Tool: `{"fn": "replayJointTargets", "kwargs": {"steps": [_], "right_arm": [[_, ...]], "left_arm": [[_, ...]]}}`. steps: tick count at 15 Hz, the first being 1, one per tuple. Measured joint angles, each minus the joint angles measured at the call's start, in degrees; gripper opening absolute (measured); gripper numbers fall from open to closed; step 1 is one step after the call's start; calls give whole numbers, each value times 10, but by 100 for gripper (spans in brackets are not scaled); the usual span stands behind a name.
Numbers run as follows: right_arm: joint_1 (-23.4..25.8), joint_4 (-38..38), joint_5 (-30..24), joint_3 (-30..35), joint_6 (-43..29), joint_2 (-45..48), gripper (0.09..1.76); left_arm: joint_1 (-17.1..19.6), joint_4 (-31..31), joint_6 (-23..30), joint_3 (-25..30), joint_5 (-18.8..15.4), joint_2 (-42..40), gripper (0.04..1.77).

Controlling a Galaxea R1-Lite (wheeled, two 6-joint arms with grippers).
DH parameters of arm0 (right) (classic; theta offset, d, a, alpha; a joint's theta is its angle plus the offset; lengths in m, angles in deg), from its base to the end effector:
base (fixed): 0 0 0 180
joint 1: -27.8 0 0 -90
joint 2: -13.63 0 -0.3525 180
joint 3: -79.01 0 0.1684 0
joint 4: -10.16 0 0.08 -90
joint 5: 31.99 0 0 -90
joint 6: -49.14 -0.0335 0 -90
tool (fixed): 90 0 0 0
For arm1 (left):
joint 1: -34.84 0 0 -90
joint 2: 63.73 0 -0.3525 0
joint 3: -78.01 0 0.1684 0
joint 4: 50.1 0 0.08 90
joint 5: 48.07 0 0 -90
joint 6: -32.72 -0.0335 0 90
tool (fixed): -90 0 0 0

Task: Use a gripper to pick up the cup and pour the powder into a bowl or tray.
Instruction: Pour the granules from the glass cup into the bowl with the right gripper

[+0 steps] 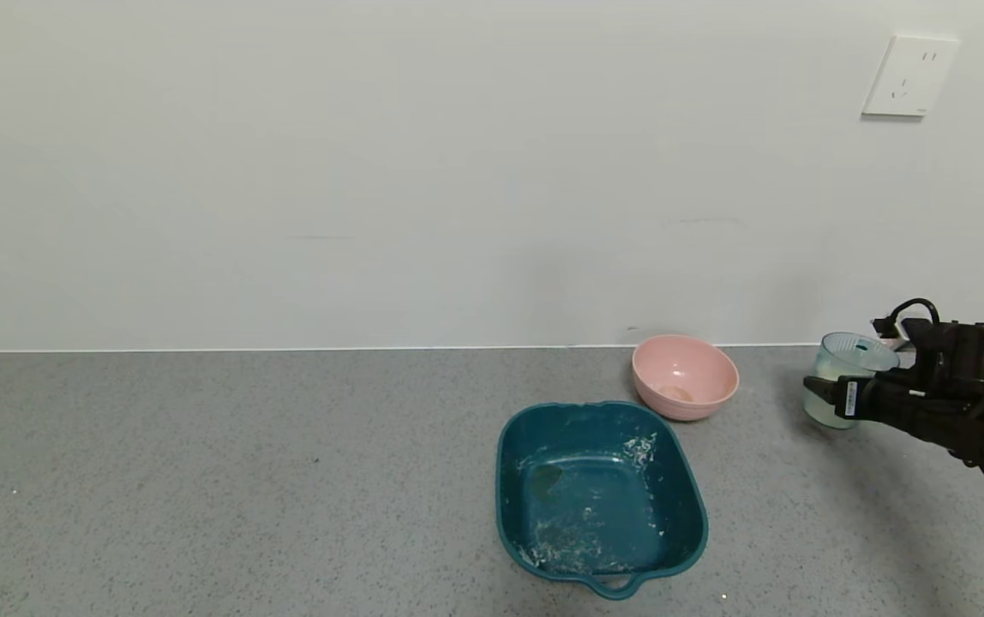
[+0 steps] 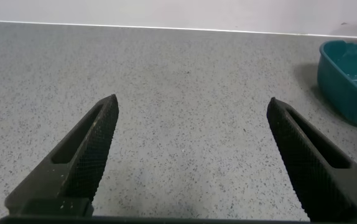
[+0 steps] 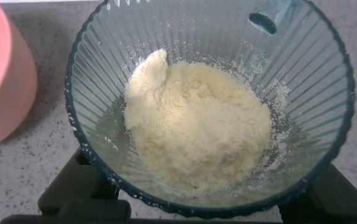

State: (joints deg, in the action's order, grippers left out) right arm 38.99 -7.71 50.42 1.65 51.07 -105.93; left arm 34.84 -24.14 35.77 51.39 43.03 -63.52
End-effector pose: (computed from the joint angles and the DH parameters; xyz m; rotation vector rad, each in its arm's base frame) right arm 0.3950 -0.0736 0.1469 0.0361 0.4199 -0.0548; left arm -0.0882 0.0006 0.0771 -0.0533 -0.0084 0.0190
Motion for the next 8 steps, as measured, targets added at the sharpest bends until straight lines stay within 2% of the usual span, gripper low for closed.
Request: {"fn": "replayJointTargets", "kwargs": {"steps": [4, 8], "right_arm": [[-8, 88, 4, -31, 32, 58, 135], [-45, 162, 45, -56, 59, 101, 135]], "left_arm": [[0, 0, 0, 0, 0, 0, 172], [0, 0, 0, 0, 0, 0, 172]]}}
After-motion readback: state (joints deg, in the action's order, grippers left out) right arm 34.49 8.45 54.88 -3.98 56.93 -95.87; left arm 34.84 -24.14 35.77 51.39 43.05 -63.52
